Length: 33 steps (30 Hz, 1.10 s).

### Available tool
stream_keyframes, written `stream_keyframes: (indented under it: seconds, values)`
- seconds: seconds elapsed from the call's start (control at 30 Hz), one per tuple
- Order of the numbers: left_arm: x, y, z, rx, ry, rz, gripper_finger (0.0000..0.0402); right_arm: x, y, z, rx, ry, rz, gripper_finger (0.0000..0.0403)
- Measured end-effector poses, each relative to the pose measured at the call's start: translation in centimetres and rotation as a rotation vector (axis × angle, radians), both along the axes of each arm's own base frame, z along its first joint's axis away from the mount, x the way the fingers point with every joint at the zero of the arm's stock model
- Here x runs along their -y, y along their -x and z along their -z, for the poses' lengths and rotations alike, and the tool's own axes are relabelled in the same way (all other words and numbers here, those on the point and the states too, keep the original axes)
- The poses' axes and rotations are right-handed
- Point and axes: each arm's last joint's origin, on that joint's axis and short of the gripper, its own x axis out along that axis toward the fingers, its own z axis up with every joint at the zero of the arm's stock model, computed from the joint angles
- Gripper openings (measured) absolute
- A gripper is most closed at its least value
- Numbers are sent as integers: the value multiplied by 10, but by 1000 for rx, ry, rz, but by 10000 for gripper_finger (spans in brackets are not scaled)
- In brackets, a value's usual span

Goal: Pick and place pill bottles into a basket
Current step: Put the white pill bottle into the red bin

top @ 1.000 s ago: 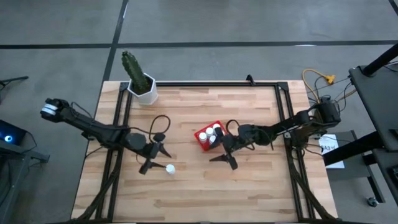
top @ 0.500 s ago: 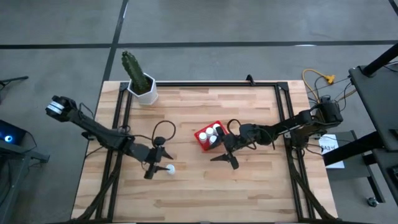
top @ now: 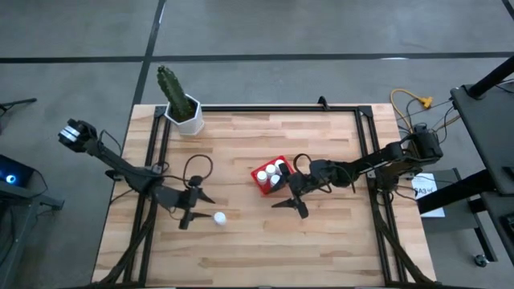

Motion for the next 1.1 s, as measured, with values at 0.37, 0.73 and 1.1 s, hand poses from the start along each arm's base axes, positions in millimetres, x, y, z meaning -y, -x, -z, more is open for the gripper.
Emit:
stream_keyframes:
  seconds: [0.37,0.73,1.1]
  values:
    - [-4,9,8,93,78,44,212,0,0,-1,15,2,0,224]
    - [3,5,19,90,101,61,212,0,0,-1,15,8,-1,224]
    - [11,-4,34,53,106,59,212,0,0,-1,14,7,-1,224]
